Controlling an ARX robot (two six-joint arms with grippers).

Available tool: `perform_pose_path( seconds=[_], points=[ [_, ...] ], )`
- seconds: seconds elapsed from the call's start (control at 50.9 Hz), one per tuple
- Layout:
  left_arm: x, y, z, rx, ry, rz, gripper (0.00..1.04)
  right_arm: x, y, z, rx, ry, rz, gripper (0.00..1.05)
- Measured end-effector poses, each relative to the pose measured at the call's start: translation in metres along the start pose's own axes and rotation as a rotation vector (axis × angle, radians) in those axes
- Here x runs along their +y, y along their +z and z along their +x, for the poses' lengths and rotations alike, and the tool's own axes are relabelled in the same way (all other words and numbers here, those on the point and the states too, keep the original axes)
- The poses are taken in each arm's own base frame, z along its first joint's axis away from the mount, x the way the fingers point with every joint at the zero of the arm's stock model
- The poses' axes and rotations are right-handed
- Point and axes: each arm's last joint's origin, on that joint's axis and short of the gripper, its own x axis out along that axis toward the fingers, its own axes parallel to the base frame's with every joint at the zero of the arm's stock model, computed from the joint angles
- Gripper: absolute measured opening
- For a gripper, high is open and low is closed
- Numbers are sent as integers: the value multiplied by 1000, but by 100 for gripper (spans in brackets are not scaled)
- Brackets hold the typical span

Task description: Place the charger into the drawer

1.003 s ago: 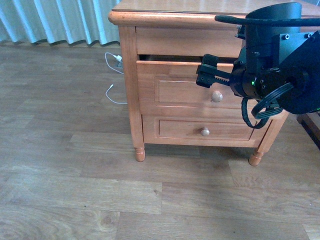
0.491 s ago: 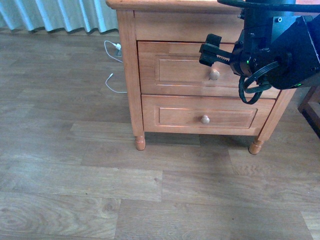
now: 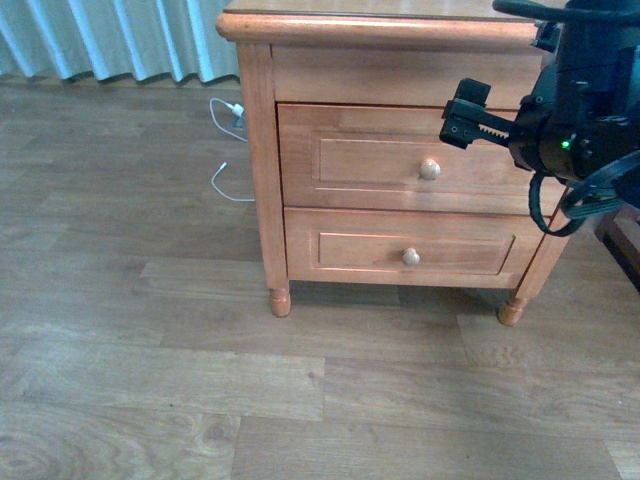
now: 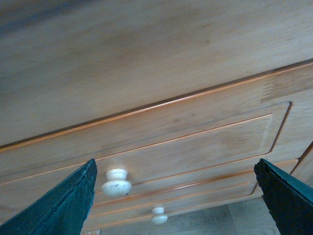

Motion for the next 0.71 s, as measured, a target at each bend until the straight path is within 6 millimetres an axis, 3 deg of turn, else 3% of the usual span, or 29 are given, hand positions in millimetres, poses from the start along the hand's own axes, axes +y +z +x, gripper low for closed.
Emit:
perform_pose_path(
  seconds=[0.256, 0.452, 0.708],
  points=[
    [0, 0, 0, 0, 0, 0, 99, 0, 30, -69, 11, 116, -61, 97],
    [0, 0, 0, 0, 0, 0, 99, -15, 59, -136, -14, 146, -79, 97],
    [0, 0, 0, 0, 0, 0, 99, -38, 74, -218, -29, 140, -97, 97]
  ],
)
